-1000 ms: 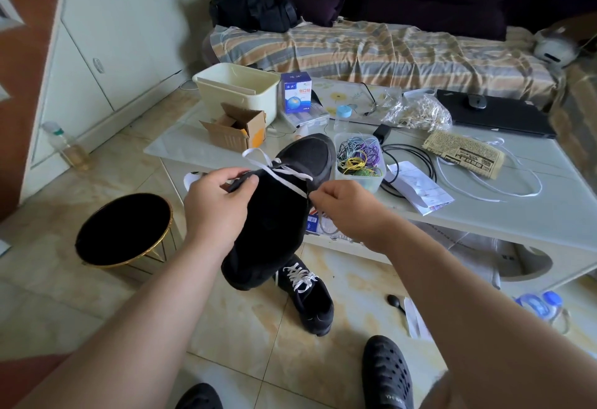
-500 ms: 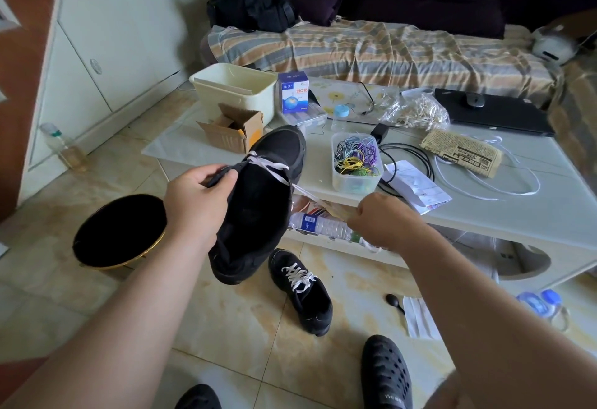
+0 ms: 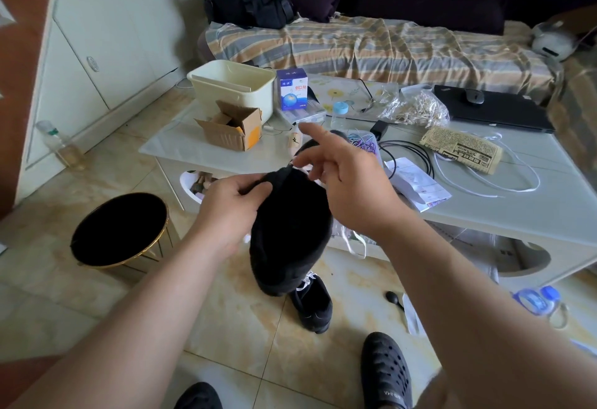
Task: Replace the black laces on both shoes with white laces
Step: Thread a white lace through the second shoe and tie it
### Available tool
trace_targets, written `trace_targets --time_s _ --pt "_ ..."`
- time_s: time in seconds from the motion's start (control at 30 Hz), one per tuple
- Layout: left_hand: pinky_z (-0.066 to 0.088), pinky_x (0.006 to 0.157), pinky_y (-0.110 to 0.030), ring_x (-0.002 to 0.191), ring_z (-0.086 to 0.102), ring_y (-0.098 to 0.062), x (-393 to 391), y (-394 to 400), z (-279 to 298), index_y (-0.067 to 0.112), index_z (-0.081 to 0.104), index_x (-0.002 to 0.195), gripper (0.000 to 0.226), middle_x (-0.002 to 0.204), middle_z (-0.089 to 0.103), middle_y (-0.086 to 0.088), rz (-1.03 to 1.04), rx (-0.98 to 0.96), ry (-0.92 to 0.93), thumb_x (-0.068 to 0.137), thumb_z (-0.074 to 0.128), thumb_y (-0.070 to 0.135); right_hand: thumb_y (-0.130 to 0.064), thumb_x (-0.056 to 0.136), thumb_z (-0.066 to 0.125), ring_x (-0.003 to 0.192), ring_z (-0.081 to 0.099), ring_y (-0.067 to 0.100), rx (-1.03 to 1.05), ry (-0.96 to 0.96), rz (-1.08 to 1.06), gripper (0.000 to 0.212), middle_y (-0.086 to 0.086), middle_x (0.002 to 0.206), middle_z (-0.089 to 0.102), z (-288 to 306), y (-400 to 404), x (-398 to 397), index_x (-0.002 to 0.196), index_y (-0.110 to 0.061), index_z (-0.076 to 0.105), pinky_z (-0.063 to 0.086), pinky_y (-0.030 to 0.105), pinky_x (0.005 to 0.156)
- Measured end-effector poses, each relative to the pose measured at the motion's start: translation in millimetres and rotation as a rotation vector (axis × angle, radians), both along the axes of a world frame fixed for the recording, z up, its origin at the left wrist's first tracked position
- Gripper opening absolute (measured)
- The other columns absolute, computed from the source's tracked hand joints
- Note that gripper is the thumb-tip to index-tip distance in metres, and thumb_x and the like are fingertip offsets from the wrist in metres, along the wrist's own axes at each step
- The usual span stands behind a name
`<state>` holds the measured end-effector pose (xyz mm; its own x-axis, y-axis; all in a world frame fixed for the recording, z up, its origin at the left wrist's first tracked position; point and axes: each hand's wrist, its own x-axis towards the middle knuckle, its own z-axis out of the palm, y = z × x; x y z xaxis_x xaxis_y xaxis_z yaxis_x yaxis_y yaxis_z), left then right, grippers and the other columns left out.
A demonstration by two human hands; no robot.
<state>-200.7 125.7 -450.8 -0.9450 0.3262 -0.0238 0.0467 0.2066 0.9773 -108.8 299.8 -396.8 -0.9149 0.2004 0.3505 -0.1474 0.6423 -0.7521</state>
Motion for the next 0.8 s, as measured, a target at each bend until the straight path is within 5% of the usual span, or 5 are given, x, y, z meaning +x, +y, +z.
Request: trace_targets --time_s 0.13,0.23,0.37,0.67,0.8 --pt "0.059 0.077 -0.034 0.087 0.075 -0.016 10.1 8.8 4.2 0.043 0.074 0.110 0.029 0.092 0.078 0.006 0.007 0.071 0.037 0.098 0.068 0.017 0.015 0.094 0.038 0.089 0.075 0.013 -0.148 0.065 0.035 0.081 -0.001 0.123 0.058 -1.1 -5.8 -2.1 0.153 -0.041 0.039 0.058 0.029 0.090" --pt "0.045 0.060 -0.026 0.064 0.057 -0.009 24.0 14.0 11.3 0.053 0.064 0.116 0.033 0.071 0.058 0.012 -0.012 -0.052 0.252 0.101 0.065 0.024 0.008 0.089 0.056 0.090 0.076 0.023 -0.155 0.060 -0.015 0.074 0.004 0.107 0.056 -3.3 -6.2 -3.0 0.136 -0.047 0.042 0.058 0.044 0.092" --pt "0.055 0.085 -0.027 0.094 0.068 -0.003 34.5 17.2 15.0 0.043 0.072 0.118 0.030 0.099 0.073 0.024 -0.082 -0.121 0.415 0.104 0.060 0.019 0.001 0.083 0.074 0.078 0.073 0.034 -0.275 0.024 -0.066 0.068 0.007 0.089 0.058 -5.8 0.3 -3.3 0.116 -0.050 0.043 0.061 0.053 0.080" --pt "0.052 0.077 -0.040 0.086 0.064 -0.009 29.7 16.2 3.7 0.036 0.068 0.098 0.014 0.090 0.070 0.012 -0.100 -0.278 0.492 0.101 0.064 0.023 0.003 0.084 0.076 0.072 0.073 0.029 -0.219 -0.125 0.031 0.051 0.006 0.089 0.064 -10.4 5.5 -1.9 0.102 -0.037 0.050 0.065 0.042 0.073" --pt "0.052 0.073 -0.048 0.083 0.062 -0.019 30.2 17.9 1.4 0.037 0.063 0.099 0.013 0.085 0.068 0.006 -0.040 -0.301 0.444 0.104 0.059 0.026 -0.008 0.090 0.075 0.067 0.069 0.005 -0.015 -0.245 0.065 0.031 -0.012 0.098 0.069 -11.5 9.4 -1.9 0.114 -0.026 0.066 0.050 0.009 0.072"
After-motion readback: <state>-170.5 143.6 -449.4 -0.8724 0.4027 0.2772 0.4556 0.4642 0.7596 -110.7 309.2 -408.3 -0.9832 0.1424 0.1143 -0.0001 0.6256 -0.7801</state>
